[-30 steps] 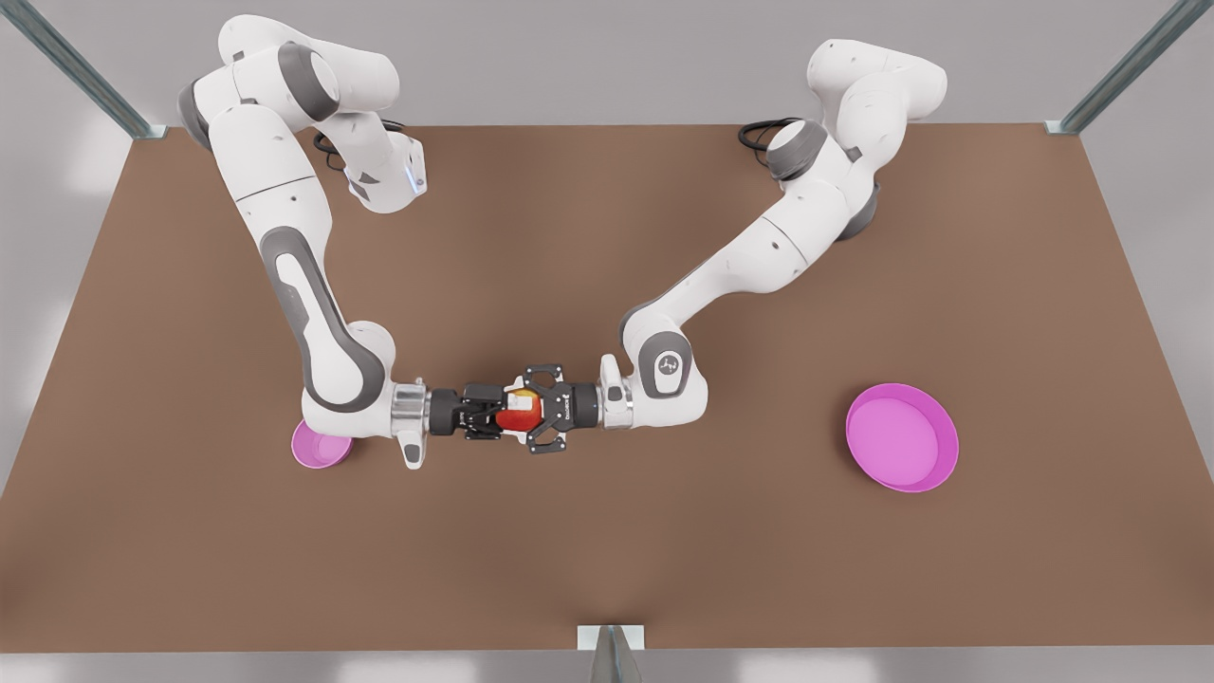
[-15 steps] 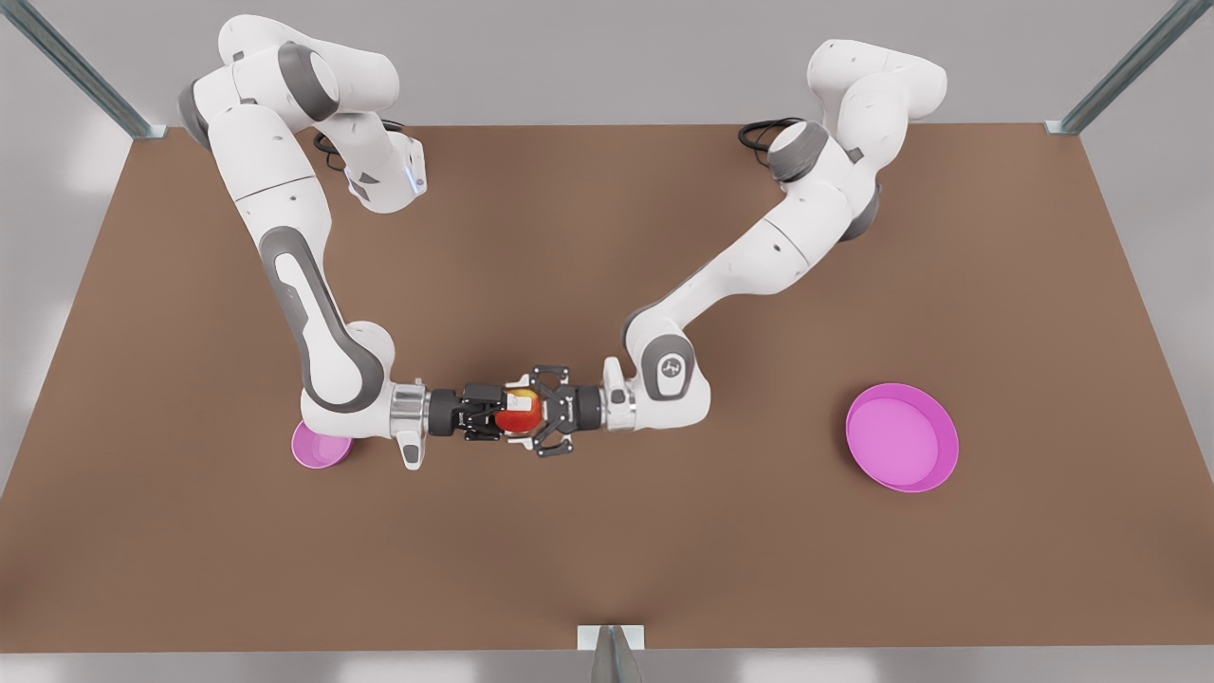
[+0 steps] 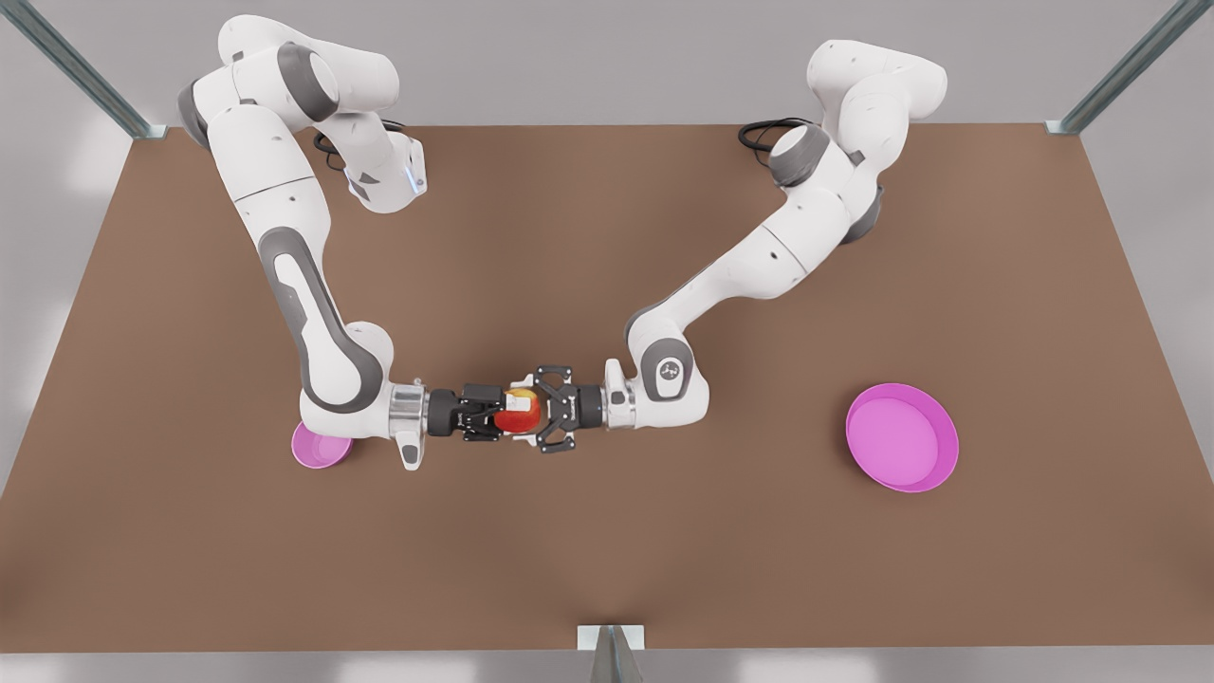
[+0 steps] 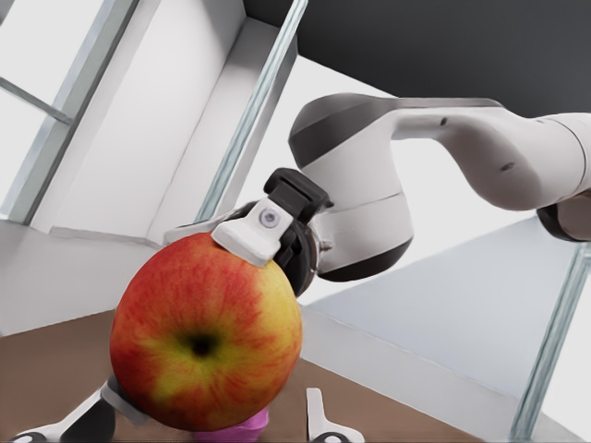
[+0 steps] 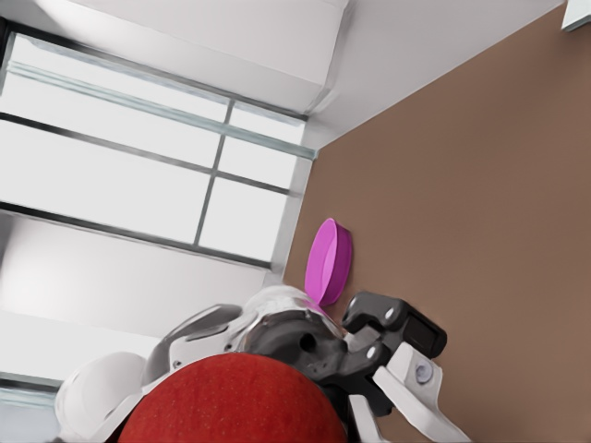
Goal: Use the left arm to pick up the apple from the plate, transfer it to the gripper of the right arm, and then use the right arm to place it into the bowl
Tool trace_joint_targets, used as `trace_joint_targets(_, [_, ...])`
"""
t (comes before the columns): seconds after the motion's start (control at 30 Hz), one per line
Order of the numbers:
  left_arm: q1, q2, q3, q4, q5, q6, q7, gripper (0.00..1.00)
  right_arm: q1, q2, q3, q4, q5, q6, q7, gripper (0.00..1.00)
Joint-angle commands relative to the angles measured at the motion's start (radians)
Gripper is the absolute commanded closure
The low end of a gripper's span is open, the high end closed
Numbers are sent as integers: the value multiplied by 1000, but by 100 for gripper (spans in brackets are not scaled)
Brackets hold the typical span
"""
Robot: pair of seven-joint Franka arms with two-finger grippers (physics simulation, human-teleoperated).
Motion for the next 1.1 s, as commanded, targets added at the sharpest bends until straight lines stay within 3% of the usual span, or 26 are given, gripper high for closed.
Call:
trace_joint_targets(0.0, [17,-2,0,-24,1,-9,32,1,-1,-1,1,0,-3,-2,-3,26])
trace_joint_targets(0.17, [167,-26,3,-176,43,-144,55,1,-42,1,-9,-4,-20,-52,0,26])
trace_joint_targets(0.3, [377,-279,16,-518,259,-166,-144,1,-113,2,-12,-4,-122,-91,-7,26])
trace_joint_targets(0.37, [472,-410,23,-530,798,-187,-605,0,-166,11,-12,-1,-150,-138,-38,26])
trace_joint_targets(0.5, [673,-735,50,-509,1493,-650,-1234,0,-242,11,-13,-1,-239,-166,-32,26])
trace_joint_targets(0.57, [683,-779,50,-275,1692,-1006,-1628,0,-286,10,-13,13,-331,-167,-26,26])
trace_joint_targets(0.63, [684,-789,53,-248,1845,-1005,-1941,0,-323,10,-13,53,-458,-169,-9,27])
trace_joint_targets(0.67, [707,-798,50,-208,1858,-1011,-2007,0,-332,8,-13,94,-556,-168,57,28])
trace_joint_targets(0.7, [680,-864,140,-207,1835,-1003,-2039,0,-346,10,-13,126,-622,-168,66,29])
trace_joint_targets(0.73, [453,-956,473,-221,1654,-994,-2039,0,-355,10,-15,140,-671,-168,68,29])
trace_joint_targets(0.77, [330,-1003,633,-271,1581,-967,-2030,0,-358,10,-21,152,-696,-166,69,29])
trace_joint_targets(0.8, [299,-1117,638,-452,1604,-824,-2027,0,-357,10,-21,169,-751,-163,71,29])
trace_joint_targets(0.83, [298,-1131,639,-481,1611,-818,-2029,0,-358,10,-21,174,-793,-164,69,29])
trace_joint_targets(0.9, [336,-1069,639,-368,1612,-868,-2024,0,-369,10,-24,183,-892,-166,68,29])
trace_joint_targets(1.07, [331,-1026,639,-368,1608,-865,-2027,0,-387,14,-30,206,-1038,-166,60,28])
